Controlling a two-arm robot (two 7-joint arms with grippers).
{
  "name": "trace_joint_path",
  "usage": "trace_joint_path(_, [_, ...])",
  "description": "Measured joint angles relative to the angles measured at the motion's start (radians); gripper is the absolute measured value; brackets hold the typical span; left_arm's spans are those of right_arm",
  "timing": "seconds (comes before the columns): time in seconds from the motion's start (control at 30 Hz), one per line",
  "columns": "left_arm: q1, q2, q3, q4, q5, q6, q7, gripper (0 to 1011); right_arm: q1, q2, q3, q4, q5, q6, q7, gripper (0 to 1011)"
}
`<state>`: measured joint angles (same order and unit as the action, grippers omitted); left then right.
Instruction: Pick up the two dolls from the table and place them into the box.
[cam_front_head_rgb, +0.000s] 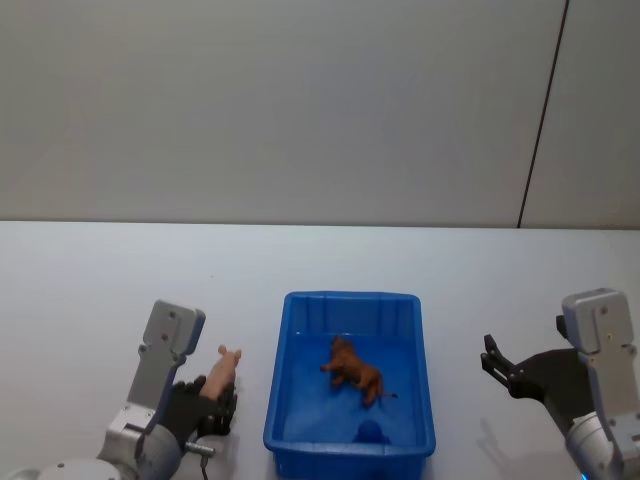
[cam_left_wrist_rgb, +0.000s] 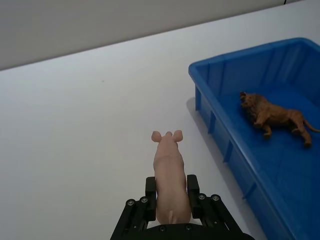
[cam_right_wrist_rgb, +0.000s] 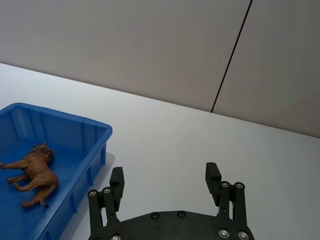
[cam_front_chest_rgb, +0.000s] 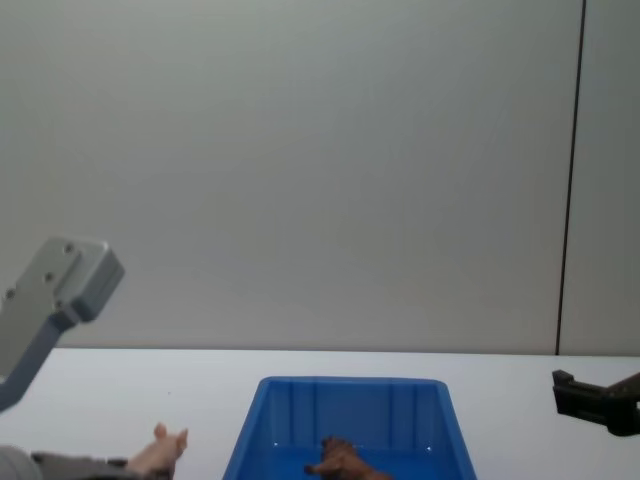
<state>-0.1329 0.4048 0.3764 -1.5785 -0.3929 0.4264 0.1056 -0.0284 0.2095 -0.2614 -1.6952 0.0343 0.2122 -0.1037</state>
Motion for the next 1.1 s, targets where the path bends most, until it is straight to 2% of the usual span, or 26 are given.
trace_joint_path(0.23, [-0.004, 0.008, -0.008, -0.037, 0.030, -0.030, -0.013, 358, 0.000, 0.000, 0.000, 0.000, 0.000, 0.000, 0.000, 1001])
trace_joint_path(0.47, [-0.013, 0.016, -0.016, -0.075, 0.061, -0.067, -0.054, 358, 0.000, 0.000, 0.000, 0.000, 0.000, 0.000, 0.000, 1001])
trace_joint_path(0.77, [-0.033, 0.022, -0.022, -0.102, 0.089, -0.113, -0.152, 358, 0.000, 0.000, 0.000, 0.000, 0.000, 0.000, 0.000, 1001])
trace_joint_path(1.1, [-0.062, 0.018, -0.021, -0.106, 0.098, -0.161, -0.300, 358, 0.000, 0.000, 0.000, 0.000, 0.000, 0.000, 0.000, 1001])
